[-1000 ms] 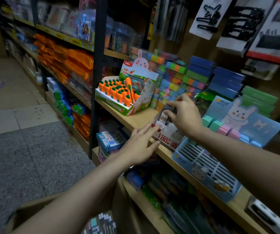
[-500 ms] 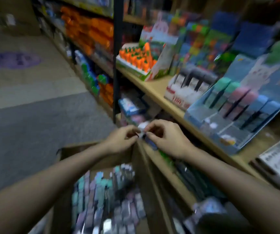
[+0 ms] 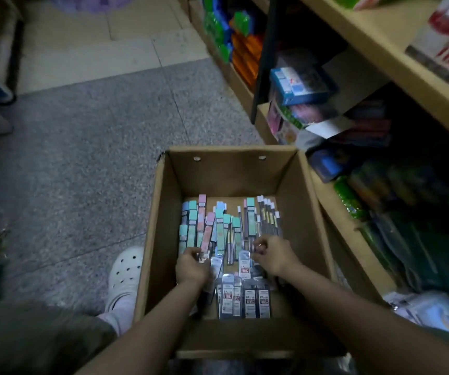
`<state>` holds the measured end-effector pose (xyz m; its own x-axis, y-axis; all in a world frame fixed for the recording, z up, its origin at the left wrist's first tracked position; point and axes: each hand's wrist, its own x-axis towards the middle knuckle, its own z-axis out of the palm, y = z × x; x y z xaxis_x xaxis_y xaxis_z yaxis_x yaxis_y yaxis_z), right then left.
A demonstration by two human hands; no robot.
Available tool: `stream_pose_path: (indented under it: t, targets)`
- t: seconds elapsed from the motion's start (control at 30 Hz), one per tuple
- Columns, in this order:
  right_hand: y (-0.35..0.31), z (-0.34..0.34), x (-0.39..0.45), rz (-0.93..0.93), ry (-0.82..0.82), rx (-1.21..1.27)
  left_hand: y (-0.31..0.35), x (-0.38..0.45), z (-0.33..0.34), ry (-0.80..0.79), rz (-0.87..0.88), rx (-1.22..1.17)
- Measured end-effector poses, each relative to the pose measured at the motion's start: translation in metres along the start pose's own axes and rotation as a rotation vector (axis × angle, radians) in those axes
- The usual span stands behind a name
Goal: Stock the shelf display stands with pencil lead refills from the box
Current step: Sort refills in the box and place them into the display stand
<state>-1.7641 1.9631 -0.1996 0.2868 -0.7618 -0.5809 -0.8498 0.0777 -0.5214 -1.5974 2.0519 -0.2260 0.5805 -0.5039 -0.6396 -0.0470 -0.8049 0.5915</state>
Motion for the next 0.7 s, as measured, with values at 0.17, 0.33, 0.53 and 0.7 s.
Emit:
stream_pose_path:
  t: [0.17,0.33,0.53,0.7]
  targets:
    - [0.009,0.027,0.027,-0.006,-0.010,-0.107,-0.009,0.015,0.016,0.026,0.010,0.090]
    - [0.009,0.038,0.040,-0.085,0.045,-0.138,-0.007,0.023,0.026,0.098,0.030,0.172]
    - [-0.001,0.033,0.057,-0.056,0.234,-0.049,-0.014,0.024,0.026,0.092,-0.010,0.219]
    - [-0.004,0.026,0.069,0.011,0.320,0.010,-0.017,0.018,0.024,-0.058,-0.150,0.209]
